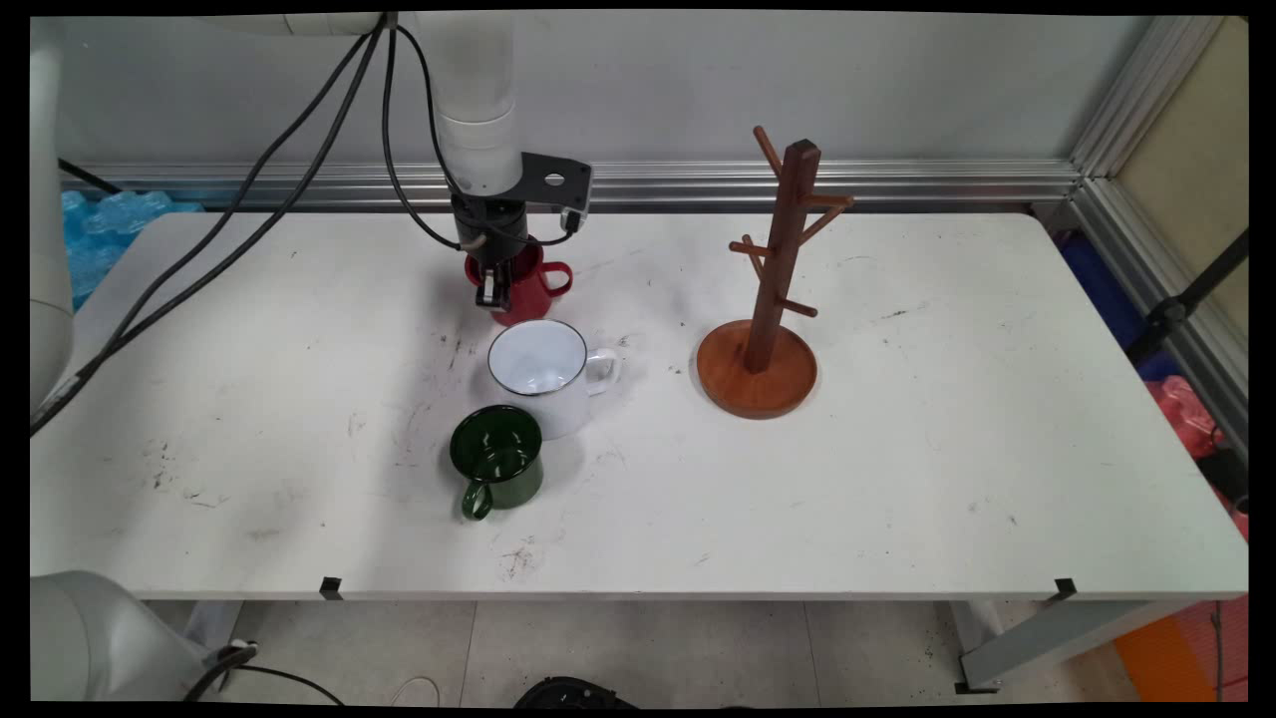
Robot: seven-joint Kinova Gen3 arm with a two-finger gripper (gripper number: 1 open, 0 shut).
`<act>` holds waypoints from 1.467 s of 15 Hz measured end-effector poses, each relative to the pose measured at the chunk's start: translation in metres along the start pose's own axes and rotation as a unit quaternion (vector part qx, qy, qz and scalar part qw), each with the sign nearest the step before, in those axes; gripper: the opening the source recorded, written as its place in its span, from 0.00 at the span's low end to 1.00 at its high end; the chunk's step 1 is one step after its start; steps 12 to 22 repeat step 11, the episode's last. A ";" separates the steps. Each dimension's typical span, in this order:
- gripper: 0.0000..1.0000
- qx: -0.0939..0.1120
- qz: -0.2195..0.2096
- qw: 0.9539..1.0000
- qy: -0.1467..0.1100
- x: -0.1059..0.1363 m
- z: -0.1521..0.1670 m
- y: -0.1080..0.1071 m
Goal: Place the picked object on the table
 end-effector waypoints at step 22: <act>1.00 0.010 0.017 1.000 0.015 0.009 -0.003 -0.007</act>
